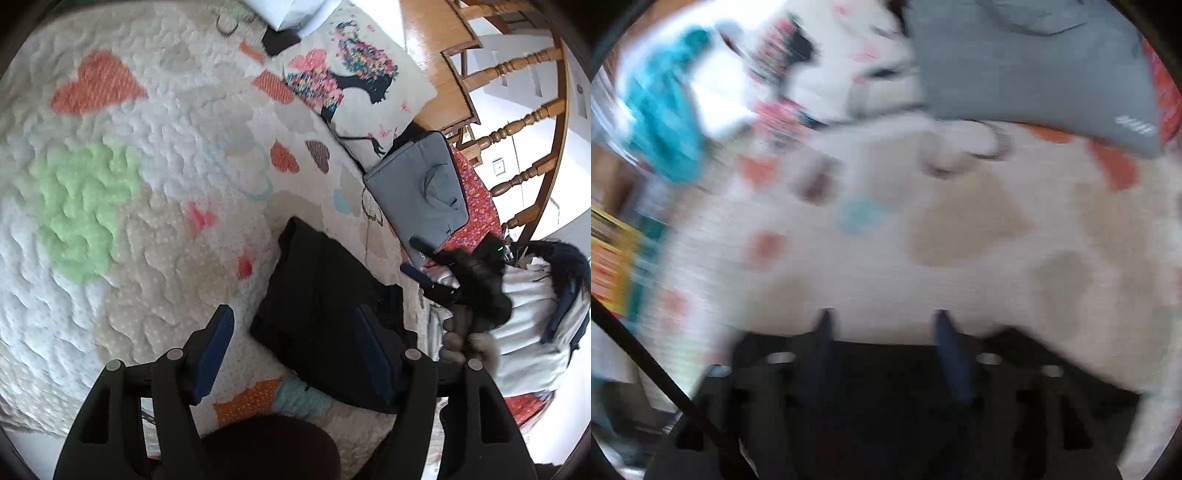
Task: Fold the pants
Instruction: 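Grasp the folded pants edge with the right gripper and fold it over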
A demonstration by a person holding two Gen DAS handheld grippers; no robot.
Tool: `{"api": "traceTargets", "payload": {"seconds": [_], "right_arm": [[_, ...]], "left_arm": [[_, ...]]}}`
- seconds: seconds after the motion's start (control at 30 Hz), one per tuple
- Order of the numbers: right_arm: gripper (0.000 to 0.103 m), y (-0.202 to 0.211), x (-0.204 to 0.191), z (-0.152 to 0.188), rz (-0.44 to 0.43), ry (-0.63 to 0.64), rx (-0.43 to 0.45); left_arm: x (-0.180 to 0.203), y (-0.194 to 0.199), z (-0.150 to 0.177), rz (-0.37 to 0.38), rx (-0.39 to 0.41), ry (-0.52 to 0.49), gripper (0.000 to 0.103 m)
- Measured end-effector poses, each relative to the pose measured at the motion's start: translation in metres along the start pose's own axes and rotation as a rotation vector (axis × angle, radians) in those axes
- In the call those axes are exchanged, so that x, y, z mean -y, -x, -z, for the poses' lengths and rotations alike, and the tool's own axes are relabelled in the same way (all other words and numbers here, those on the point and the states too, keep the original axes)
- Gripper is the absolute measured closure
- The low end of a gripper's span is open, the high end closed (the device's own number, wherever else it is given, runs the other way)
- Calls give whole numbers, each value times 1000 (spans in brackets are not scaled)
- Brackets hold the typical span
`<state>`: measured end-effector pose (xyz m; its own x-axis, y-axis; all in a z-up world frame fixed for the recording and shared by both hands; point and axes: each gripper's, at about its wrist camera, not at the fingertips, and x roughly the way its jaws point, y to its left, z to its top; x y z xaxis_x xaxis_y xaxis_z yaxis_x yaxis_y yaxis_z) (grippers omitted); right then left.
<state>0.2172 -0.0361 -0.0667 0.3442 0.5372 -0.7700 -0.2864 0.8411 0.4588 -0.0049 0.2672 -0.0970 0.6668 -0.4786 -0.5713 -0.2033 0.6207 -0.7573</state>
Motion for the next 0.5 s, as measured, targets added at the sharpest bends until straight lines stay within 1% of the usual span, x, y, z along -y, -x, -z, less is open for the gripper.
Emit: {"api": "traceTargets", "payload": {"seconds": [0.03, 0.07, 0.1, 0.13, 0.17, 0.23, 0.27, 0.3, 0.33, 0.37, 0.4, 0.43, 0.47, 0.5], "right_arm": [[26, -2, -12, 0, -42, 12, -38], [26, -11, -31, 3, -97, 43, -112], [26, -18, -43, 6, -131, 65, -173], [26, -31, -60, 10, -166, 90, -259], [26, -41, -73, 14, -183, 102, -316], [26, -63, -95, 19, -189, 117, -420], [26, -79, -109, 22, -165, 131, -485], [26, -90, -117, 23, -127, 145, -513], [25, -104, -126, 22, -52, 170, -540], [25, -111, -133, 23, -3, 185, -553], [25, -124, -139, 22, 73, 197, -578], [23, -135, -142, 21, 123, 202, -601], [17, -147, -149, 22, 170, 215, -631], [12, -158, -157, 24, 222, 251, -662]], "left_arm": [[-2, -4, 1, 14, -11, 13, 36], [-3, -9, 2, 26, -25, 23, 37], [-3, -15, 4, 37, -38, 27, 37], [-2, -19, 5, 47, -45, 25, 37], [0, -22, 6, 58, -49, 20, 37], [4, -30, 8, 67, -61, 5, 36], [5, -34, 9, 71, -66, -4, 36], [6, -38, 10, 73, -68, -9, 36], [5, -43, 11, 66, -71, -7, 36], [4, -45, 12, 66, -72, -1, 36], [2, -48, 13, 76, -69, 21, 36], [1, -48, 13, 89, -64, 38, 34], [0, -48, 13, 104, -56, 54, 29], [0, -49, 13, 115, -50, 66, 27]]}}
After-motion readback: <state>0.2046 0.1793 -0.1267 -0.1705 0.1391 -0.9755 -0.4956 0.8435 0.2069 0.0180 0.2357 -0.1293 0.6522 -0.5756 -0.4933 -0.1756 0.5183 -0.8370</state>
